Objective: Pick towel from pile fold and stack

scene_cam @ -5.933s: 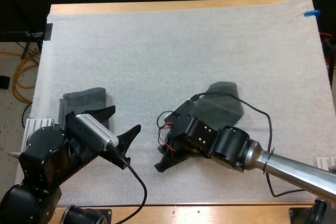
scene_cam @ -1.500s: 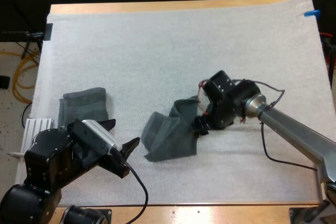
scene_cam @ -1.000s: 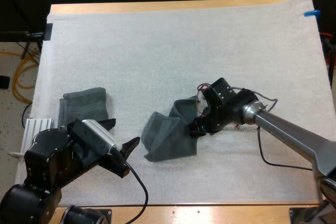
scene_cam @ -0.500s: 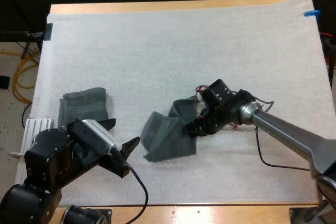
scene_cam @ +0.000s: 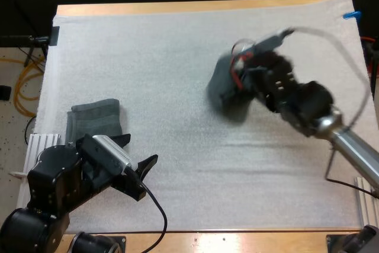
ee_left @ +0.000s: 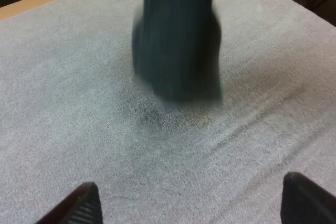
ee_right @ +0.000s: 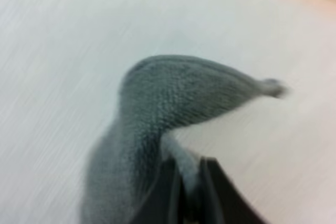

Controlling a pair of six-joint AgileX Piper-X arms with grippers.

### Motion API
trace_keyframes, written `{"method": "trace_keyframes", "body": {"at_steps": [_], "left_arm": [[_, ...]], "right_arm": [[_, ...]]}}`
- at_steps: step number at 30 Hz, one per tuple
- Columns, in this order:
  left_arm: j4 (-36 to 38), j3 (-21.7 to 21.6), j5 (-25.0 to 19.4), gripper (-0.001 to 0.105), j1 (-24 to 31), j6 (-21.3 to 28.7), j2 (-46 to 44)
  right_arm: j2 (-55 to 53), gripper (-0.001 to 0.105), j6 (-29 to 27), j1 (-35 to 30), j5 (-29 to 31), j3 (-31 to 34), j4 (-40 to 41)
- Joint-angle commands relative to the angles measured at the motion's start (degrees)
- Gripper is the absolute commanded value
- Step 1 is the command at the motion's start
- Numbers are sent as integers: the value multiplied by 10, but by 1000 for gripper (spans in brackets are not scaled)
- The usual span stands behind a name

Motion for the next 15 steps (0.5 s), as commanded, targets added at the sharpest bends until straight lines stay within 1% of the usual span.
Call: {"method": "trace_keyframes", "body": {"at_steps": [1,3,5,6,7,8,9,10,11,13,14,15], "left_arm": [[-6,0,4,67,-2,3,-1],[-6,0,4,67,-2,3,-1],[-6,0,4,67,-2,3,-1],[-7,0,4,67,-2,3,-1],[-8,0,4,67,-2,3,-1],[-9,0,4,67,-2,3,-1],[-11,0,4,67,-2,3,-1],[-14,0,4,67,-2,3,-1],[-15,0,4,67,-2,3,-1],[-17,0,4,67,-2,3,-1],[-17,0,4,67,-2,3,-1],[-17,0,4,67,-2,3,-1]], "right_arm": [[-20,0,-29,-3,185,-18,-27],[-33,0,-27,-1,176,-23,-46],[-40,0,-6,5,140,-18,-49],[-38,0,19,8,95,-12,-46],[-31,0,38,13,37,2,-41],[-25,0,43,16,8,9,-40],[-11,0,41,23,-35,32,-42],[10,0,35,30,-55,57,-43],[18,0,34,32,-61,68,-42],[66,0,39,34,-81,93,-14],[81,0,45,34,-84,94,0],[99,0,67,34,-87,94,23]]}}
